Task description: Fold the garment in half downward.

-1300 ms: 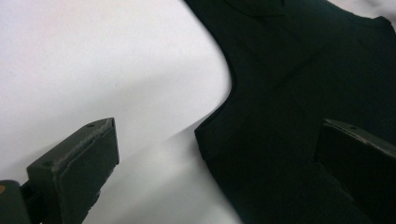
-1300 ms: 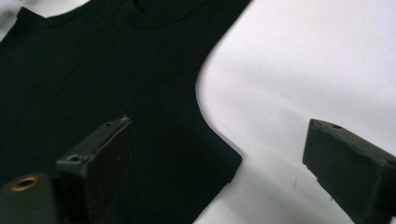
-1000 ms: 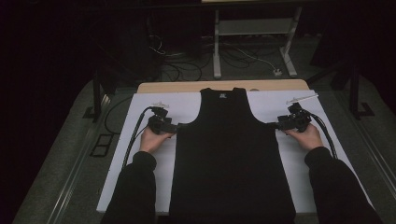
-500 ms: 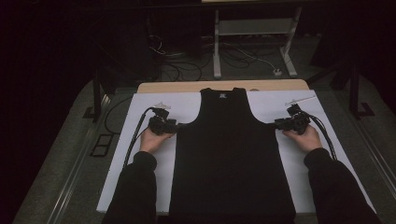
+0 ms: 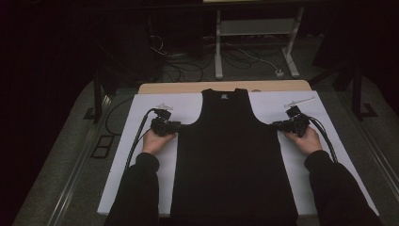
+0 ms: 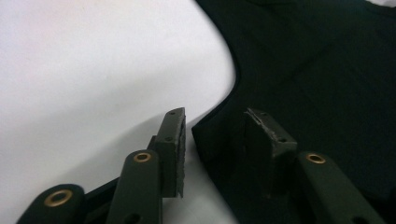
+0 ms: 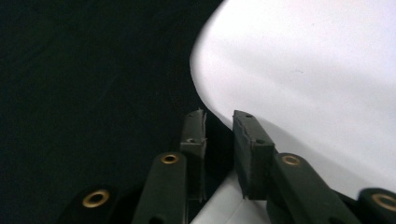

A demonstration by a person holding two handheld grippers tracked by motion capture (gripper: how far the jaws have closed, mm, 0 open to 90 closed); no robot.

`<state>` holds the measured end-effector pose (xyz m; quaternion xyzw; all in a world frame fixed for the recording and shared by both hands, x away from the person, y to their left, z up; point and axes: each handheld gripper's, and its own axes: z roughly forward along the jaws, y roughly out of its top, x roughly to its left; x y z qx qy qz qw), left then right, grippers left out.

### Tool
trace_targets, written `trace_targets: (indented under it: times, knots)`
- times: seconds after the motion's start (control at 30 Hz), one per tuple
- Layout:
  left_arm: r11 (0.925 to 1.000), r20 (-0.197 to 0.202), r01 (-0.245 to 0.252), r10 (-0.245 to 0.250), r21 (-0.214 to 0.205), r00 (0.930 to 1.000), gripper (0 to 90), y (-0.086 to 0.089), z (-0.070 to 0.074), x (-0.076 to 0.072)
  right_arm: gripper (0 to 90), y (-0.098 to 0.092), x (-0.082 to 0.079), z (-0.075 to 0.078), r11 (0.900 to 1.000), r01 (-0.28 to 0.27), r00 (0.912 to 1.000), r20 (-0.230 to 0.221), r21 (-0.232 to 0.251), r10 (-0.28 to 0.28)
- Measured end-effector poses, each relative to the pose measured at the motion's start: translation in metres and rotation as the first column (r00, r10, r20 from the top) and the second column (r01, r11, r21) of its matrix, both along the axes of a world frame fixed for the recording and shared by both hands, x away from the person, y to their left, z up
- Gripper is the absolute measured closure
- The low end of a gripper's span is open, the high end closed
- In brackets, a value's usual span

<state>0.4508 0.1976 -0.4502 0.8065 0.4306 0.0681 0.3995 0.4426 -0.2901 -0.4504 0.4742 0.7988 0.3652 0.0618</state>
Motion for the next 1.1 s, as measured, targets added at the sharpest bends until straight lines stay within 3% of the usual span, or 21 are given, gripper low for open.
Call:
trace_targets:
  times: [0.27, 0.33, 0.53, 0.63, 0.77, 1.0, 1.1]
  knots:
    - [0.9993, 0.008, -0.005, 0.005, 0.037, 1.0, 79.8, -0.004, 0.0, -0.002, 82.6, 0.002, 0.001, 0.001, 1.0, 0.007, 0.9996, -0.028, 0.003, -0.007]
    - [0.9995, 0.01, 0.004, -0.005, 0.03, 0.9999, 83.9, -0.004, 0.001, -0.003, 83.2, 0.001, 0.001, 0.001, 0.9999, 0.008, 0.9992, -0.039, 0.011, -0.007]
    - [0.9998, -0.016, 0.018, -0.017, 0.012, 0.9997, 85.5, 0.0, 0.005, -0.005, 83.9, -0.002, -0.001, 0.004, 0.9993, 0.004, 0.9985, -0.055, 0.037, -0.002]
    - [0.9999, -0.004, 0.006, -0.006, -0.01, 1.0, 85.6, 0.003, 0.007, -0.008, 83.9, -0.003, -0.003, 0.006, 0.9984, 0.004, 0.9989, -0.048, 0.057, -0.002]
    - [0.9919, -0.016, -0.004, 0.002, -0.127, 0.9999, 85.7, 0.012, 0.008, -0.012, 84.0, -0.005, -0.007, 0.009, 0.9953, 0.015, 0.9991, -0.041, 0.095, -0.011]
    - [0.9932, 0.046, -0.01, 0.016, -0.116, 0.9988, 85.9, 0.011, 0.018, -0.022, 84.0, -0.013, -0.016, 0.014, 0.9838, 0.035, 0.999, -0.033, 0.176, -0.029]
    - [0.9922, 0.051, 0.003, 0.004, -0.125, 0.9987, 85.9, 0.012, 0.022, -0.027, 84.0, -0.016, -0.022, 0.017, 0.9795, 0.037, 0.9991, -0.029, 0.198, -0.032]
